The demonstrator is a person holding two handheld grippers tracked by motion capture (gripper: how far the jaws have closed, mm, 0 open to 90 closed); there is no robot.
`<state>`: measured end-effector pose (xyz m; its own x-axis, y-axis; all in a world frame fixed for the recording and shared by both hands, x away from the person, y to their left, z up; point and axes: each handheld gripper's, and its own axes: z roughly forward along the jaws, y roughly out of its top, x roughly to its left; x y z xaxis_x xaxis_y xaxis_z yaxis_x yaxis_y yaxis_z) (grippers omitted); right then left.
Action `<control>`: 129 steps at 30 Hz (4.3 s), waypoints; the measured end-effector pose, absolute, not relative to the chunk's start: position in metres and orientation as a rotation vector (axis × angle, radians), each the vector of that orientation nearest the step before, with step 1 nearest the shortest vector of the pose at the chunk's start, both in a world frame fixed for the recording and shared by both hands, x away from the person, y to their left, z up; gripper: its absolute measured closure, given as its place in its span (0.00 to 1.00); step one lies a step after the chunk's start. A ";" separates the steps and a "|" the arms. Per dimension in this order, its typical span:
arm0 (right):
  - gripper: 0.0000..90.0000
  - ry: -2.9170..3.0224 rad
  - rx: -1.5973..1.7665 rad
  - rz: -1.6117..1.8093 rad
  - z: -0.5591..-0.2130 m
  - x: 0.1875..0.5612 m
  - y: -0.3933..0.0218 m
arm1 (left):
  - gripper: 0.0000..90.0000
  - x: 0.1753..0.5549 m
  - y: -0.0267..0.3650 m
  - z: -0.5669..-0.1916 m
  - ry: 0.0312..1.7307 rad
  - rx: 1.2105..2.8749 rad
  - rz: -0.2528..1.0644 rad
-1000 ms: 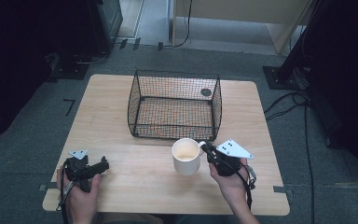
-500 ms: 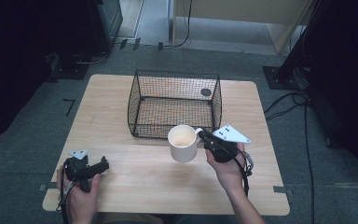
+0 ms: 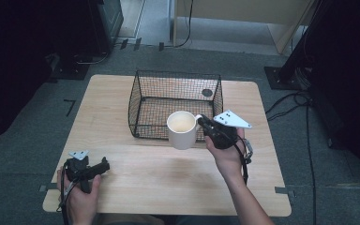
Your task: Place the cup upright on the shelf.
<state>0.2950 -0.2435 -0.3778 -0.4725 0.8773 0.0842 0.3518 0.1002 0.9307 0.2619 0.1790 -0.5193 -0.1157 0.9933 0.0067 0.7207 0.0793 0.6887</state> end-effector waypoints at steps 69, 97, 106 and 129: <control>0.93 1.806 1.278 1.464 -0.430 0.470 -0.222 | 0.00 0.262 0.179 -0.519 1.886 1.698 0.759; 0.91 2.021 1.221 1.260 -0.463 0.484 -0.222 | 0.00 0.262 0.179 -0.519 1.879 1.706 0.755; 0.93 2.032 1.240 1.185 -0.466 0.485 -0.222 | 0.00 0.262 0.179 -0.519 1.879 1.706 0.755; 0.58 1.936 1.339 1.149 -0.459 0.486 -0.220 | 0.00 0.262 0.179 -0.519 1.878 1.706 0.754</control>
<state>0.4864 -0.2199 -0.4591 -0.3793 0.9239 0.0498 0.4864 0.1533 0.8602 0.2620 0.1787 -0.5192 -0.0989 0.9951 0.0082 0.7245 0.0664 0.6861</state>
